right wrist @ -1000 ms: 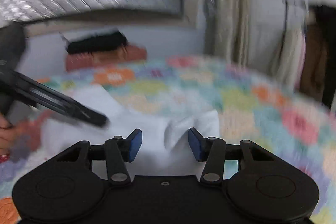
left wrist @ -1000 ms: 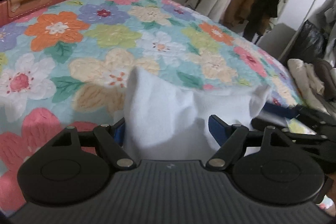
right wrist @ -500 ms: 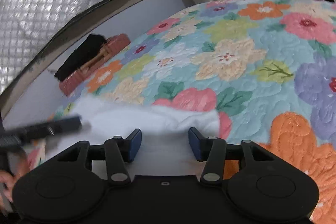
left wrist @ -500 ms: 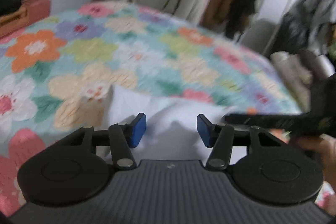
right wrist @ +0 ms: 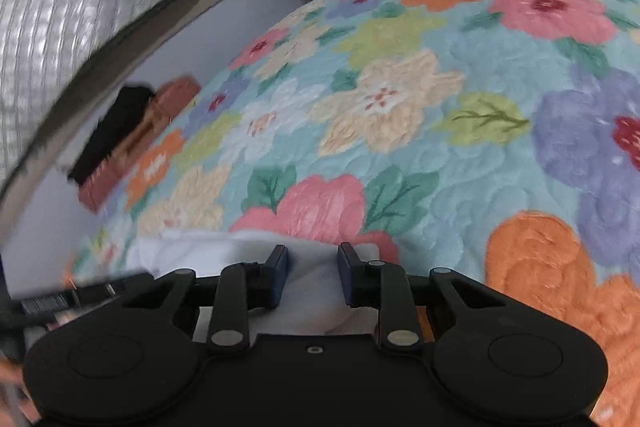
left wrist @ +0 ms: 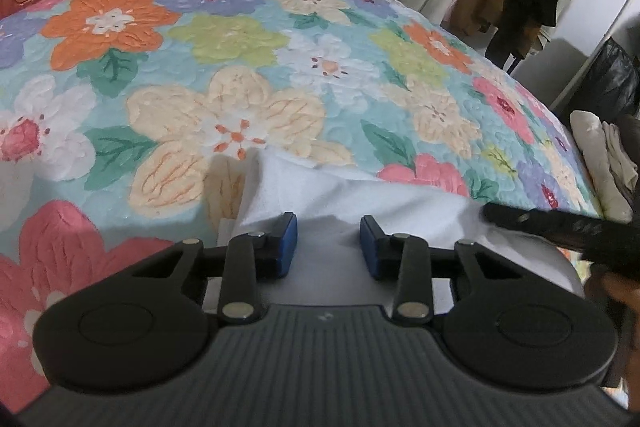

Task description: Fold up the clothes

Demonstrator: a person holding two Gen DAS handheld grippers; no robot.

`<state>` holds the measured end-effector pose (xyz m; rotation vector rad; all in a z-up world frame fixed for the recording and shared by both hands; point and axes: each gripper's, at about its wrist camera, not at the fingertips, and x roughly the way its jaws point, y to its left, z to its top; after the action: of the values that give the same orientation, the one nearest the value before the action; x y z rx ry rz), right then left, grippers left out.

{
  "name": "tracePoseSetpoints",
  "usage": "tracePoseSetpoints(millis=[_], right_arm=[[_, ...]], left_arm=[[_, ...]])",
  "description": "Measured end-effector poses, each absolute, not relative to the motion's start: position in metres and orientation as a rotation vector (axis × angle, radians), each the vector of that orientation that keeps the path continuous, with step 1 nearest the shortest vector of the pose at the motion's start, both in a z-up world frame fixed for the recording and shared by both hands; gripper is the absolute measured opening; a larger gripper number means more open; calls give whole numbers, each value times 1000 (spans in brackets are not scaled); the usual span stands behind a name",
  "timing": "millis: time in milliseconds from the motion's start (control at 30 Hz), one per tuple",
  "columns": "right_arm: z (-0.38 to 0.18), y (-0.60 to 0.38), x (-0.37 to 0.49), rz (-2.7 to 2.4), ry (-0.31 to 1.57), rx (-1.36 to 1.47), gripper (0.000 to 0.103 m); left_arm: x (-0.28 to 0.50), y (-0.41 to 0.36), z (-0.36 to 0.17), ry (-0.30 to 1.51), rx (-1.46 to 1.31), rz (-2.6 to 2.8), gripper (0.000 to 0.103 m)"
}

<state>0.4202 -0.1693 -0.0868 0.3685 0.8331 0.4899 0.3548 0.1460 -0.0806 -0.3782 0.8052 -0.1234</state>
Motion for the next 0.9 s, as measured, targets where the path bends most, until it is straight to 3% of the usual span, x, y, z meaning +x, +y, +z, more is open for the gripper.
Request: tracePoseSetpoints(millis=[67,233,367,500,633,900], right_arm=[[-62,-162,403,458,764,287,43],[-20,-127,348,576,636,45,42],[-41,-108,327,559,693,-57,42],[-62,-105,328,539,707,-93,42],[-61,-108,330,534,715,-80,42],[-65,-110,331,544,751,-42,42]], left_arm=[[355,151,-83,801,-411,-113,36],[356,159,-86,791,-445,-90,27],[350,159,-78,773,-469,-98,27],[330,136,-48,709,-288,-73,39],[303,101,-37,636,-13,27,45],[303,145,-68,764,-373,2,57]])
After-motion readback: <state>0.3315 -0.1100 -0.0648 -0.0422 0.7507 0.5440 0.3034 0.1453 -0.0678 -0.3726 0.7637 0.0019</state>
